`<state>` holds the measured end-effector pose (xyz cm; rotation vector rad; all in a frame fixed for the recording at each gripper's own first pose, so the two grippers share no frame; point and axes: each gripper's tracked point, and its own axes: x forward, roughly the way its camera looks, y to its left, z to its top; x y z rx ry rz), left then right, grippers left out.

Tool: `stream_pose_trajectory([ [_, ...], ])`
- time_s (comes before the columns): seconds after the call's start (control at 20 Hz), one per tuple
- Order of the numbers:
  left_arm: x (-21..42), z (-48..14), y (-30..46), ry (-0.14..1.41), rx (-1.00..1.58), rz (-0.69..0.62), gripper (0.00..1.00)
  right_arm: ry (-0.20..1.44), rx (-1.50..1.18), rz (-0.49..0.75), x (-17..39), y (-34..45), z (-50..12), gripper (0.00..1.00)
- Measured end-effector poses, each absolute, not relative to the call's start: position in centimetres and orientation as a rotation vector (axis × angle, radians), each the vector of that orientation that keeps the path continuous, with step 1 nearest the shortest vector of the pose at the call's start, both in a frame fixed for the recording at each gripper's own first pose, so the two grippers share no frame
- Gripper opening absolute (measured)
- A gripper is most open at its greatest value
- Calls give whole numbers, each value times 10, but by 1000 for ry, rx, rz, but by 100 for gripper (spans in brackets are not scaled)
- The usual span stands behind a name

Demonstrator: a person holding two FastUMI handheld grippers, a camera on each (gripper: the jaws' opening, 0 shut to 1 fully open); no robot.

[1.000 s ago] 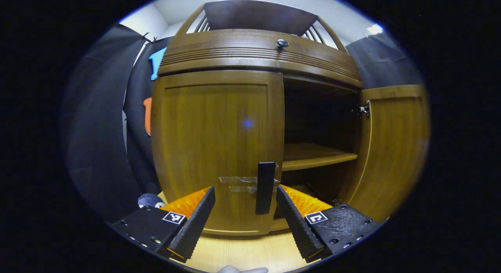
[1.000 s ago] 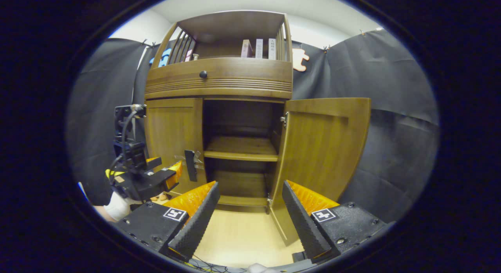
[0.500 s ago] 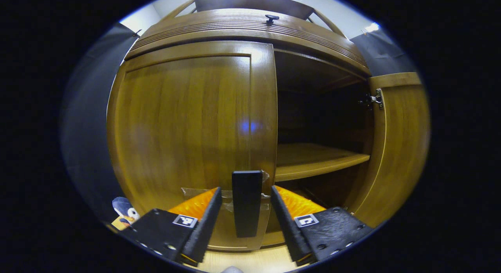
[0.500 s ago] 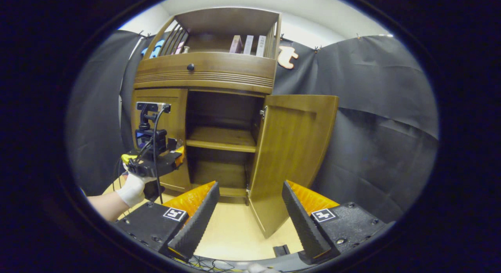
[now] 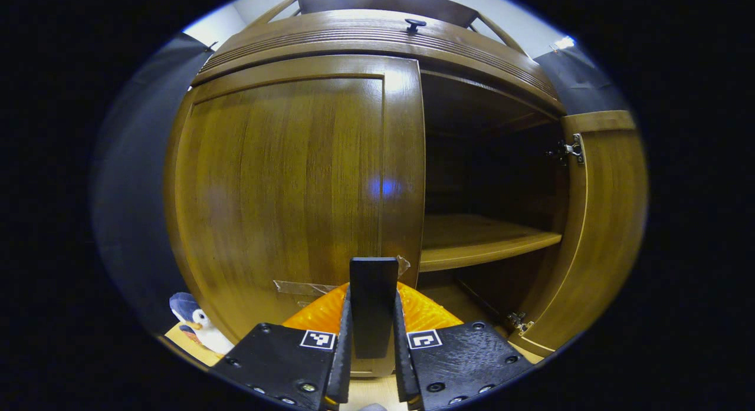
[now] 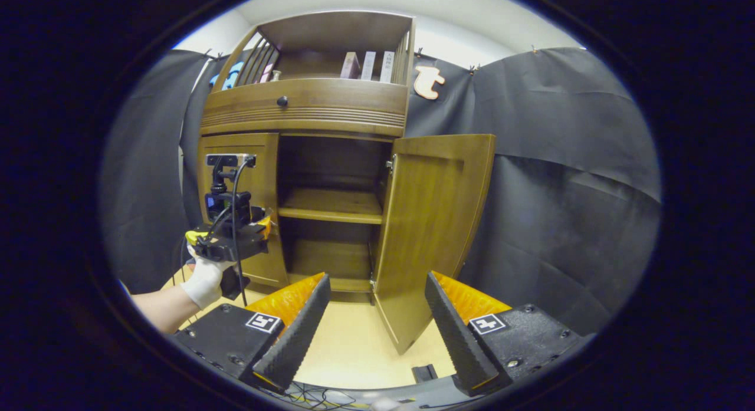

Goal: Open the right door of the double-door shoe cabinet with the right hand, and open the left door with the left hand.

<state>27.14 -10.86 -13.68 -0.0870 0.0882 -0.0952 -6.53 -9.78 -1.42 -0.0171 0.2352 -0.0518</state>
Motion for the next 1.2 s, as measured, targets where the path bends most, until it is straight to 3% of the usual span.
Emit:
stream_pose_trajectory([
  [1.2,158,-140,-65,73,-87,-139,30,238,-35,100,-78,-70,-21,100],
])
